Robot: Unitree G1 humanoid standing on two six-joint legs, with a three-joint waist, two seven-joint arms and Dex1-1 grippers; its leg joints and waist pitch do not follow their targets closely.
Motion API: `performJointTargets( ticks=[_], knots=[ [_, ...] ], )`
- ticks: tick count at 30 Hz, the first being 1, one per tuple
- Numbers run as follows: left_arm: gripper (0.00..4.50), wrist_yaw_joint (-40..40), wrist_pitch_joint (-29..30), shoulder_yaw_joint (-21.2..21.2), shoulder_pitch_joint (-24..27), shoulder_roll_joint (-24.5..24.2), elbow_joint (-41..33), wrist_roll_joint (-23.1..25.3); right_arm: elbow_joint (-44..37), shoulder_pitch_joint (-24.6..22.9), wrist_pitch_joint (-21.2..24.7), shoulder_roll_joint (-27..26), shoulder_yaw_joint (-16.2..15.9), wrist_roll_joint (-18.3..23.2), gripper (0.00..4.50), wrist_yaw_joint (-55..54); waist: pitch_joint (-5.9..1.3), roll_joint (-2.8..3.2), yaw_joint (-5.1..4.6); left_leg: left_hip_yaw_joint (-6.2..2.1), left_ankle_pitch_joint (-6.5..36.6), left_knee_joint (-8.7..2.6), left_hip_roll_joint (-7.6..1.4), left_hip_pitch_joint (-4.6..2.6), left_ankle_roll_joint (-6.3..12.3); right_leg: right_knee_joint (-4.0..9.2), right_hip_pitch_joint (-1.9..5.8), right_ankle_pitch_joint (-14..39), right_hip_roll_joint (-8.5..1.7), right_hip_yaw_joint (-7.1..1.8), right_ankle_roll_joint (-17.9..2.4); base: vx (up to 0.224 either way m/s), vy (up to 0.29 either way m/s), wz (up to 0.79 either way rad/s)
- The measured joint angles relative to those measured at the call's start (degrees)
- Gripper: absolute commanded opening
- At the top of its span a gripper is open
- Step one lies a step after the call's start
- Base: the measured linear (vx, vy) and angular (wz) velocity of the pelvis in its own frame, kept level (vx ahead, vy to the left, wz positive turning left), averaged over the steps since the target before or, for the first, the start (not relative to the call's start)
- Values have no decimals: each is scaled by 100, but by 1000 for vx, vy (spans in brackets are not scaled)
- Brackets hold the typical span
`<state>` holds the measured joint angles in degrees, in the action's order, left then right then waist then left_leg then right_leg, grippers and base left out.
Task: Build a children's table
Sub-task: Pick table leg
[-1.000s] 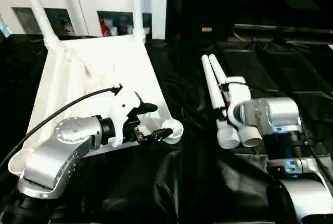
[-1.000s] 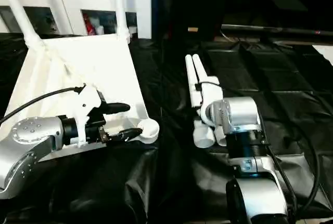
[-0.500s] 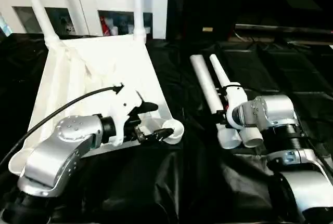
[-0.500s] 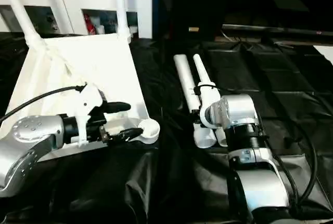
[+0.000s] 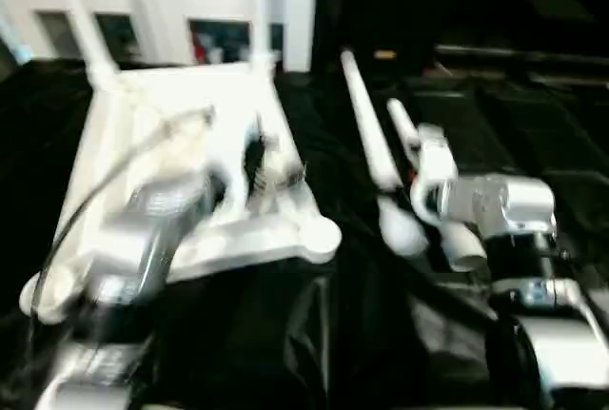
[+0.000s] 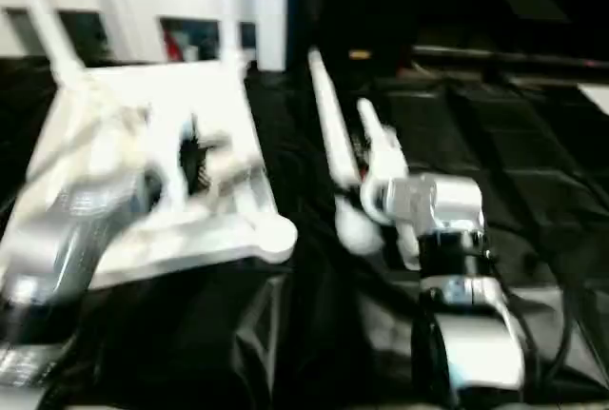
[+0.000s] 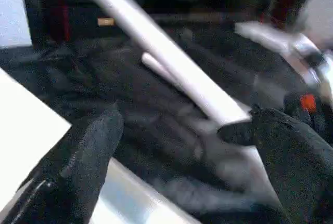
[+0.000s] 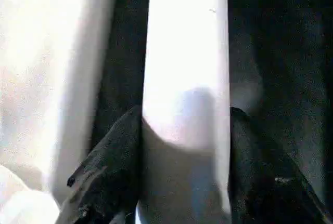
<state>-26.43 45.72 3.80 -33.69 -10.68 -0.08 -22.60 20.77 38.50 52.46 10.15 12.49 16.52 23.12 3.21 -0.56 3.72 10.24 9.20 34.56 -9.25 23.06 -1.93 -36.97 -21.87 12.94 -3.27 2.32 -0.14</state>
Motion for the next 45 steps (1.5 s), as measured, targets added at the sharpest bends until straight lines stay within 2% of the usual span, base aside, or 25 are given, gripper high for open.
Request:
performJointTargets(
  ticks=[2, 3, 7, 12, 21, 22, 24, 40, 45],
  knots=[
    [450, 133, 82, 225, -216, 201, 313, -228, -261, -268, -441, -54, 12, 180, 188, 375, 0, 0, 19, 1, -5, 0, -1, 5, 12, 2, -3, 1, 0, 2, -2, 0, 0, 0],
    [450, 177, 100, 311, -330, 299, 451, -337, -395, -370, -520, -81, 41, 302, 188, 590, 1, 1, 31, 2, -13, 0, -2, 7, 28, 3, -4, 1, 0, 2, -2, 0, 0, 0],
    [450, 313, 244, 627, -765, 692, 786, -606, -1013, -615, -482, -168, 179, 848, 188, 1140, 1, 1, 72, 7, -13, 1, -3, 8, 40, 11, -1, 1, 0, 4, -2, 0, 0, 0],
    [450, 432, 440, 902, -969, 949, 988, -1030, -1668, -948, -459, -69, -85, 1244, 188, 1750, 0, 1, 130, 7, -13, 1, -5, 1, 40, 10, 5, 1, 0, 5, -2, 0, 0, 0],
    [450, 436, 813, 1063, -964, 1235, 914, -1530, -2034, -1158, -456, 108, -666, 1305, 188, 2180, 13, -20, 141, 7, -13, 0, -7, 4, 40, 14, 4, 0, -1, 9, -2, 0, 0, 0],
    [421, 444, 819, 1056, -964, 1238, 894, -1538, -2047, -1174, -458, 123, -714, 1305, 188, 2195, 13, -20, 141, 7, -13, 0, -7, 5, 40, 16, 4, 0, -1, 8, -2, 0, 0, 0],
    [414, 494, 822, 1039, -962, 1242, 879, -1534, -2061, -1184, -458, 159, -822, 1304, 188, 2227, 15, -24, 141, 7, -13, 0, -7, 6, 40, 19, 4, 0, -1, 8, -2, 0, 0, 0],
    [295, 701, 934, 1049, -887, 1284, 773, -1602, -2083, -1184, -557, 216, -996, 1308, 188, 2215, 18, -28, 140, 7, -11, -4, -6, 14, 44, 39, 5, 0, -1, 10, -1, 0, 0, 0],
    [259, 991, 955, 1058, -878, 1315, 759, -1594, -2085, -1184, -582, 228, -1065, 1306, 188, 2142, 18, -28, 138, 7, -11, -6, -7, 14, 44, 40, 6, 0, -1, 10, -1, 0, 0, 0]
  ],
)
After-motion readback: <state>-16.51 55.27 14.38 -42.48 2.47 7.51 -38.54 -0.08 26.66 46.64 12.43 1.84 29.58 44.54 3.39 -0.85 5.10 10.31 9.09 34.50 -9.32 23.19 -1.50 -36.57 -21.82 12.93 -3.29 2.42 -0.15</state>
